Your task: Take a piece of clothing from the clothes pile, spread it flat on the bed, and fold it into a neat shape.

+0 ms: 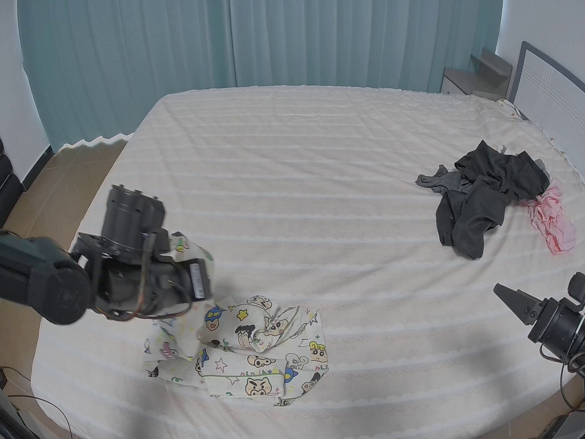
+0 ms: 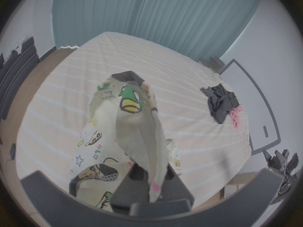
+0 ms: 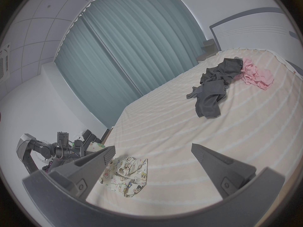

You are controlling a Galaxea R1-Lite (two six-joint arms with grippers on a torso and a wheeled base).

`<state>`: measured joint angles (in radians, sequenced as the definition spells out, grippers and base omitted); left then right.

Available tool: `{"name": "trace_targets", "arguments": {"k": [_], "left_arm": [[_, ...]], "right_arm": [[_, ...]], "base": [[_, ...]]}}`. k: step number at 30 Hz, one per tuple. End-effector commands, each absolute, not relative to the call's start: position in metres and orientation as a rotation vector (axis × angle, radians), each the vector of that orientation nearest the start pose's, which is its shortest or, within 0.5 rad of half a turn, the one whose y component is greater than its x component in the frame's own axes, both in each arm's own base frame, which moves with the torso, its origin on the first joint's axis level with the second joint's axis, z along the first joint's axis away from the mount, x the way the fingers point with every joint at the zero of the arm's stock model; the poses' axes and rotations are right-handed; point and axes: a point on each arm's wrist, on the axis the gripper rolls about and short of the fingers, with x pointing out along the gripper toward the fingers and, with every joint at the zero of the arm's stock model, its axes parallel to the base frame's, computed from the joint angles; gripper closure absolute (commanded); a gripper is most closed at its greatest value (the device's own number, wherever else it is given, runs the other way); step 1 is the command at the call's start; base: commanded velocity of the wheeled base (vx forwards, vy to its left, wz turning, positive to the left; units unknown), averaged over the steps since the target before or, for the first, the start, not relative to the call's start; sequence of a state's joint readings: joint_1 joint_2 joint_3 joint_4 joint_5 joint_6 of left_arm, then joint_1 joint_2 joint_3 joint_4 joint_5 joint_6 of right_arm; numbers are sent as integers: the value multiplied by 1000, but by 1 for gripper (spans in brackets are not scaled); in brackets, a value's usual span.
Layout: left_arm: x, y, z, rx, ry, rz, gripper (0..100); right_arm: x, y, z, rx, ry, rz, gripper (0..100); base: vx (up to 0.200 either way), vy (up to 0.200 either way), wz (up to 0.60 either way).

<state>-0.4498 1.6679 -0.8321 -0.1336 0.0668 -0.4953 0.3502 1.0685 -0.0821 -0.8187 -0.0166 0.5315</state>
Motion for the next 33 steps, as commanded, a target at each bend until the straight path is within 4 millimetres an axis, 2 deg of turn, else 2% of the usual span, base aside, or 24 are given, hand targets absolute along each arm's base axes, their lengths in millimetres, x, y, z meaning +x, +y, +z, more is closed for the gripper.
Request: {"name": "trace_targets", "arguments": {"k": [1,7,15,16,23,26,31,32,33], "left_arm": [[244,-209,102,-277,787,-232,100],[245,-230,89,-313,778,-248,100],[255,-237,76,-321,736,-214,100],[256,-237,75,-318,740,-213,0],[258,-235,79,-340,729,-206,0],[261,-227,90,-362,705,-196,0],[262,-198,114,-414,653,-160,0],[262,-198,114,-414,653,-160,0],[258,-181,121,-442,647,-156,0]], "right_arm": [[109,40,141,495,260,294,0],[109,40,141,495,260,293,0],[109,40,141,495,260,294,0],[109,40,141,495,260,294,0],[109,40,140,495,262,296,0],[109,40,140,495,263,295,0],[109,40,140,494,265,295,0],[109,40,140,494,265,295,0],[109,40,140,493,265,295,0]], "base": [[0,0,0],[0,0,0],[0,0,0],[0,0,0],[0,0,0],[0,0,0],[0,0,0],[0,0,0],[0,0,0]]}}
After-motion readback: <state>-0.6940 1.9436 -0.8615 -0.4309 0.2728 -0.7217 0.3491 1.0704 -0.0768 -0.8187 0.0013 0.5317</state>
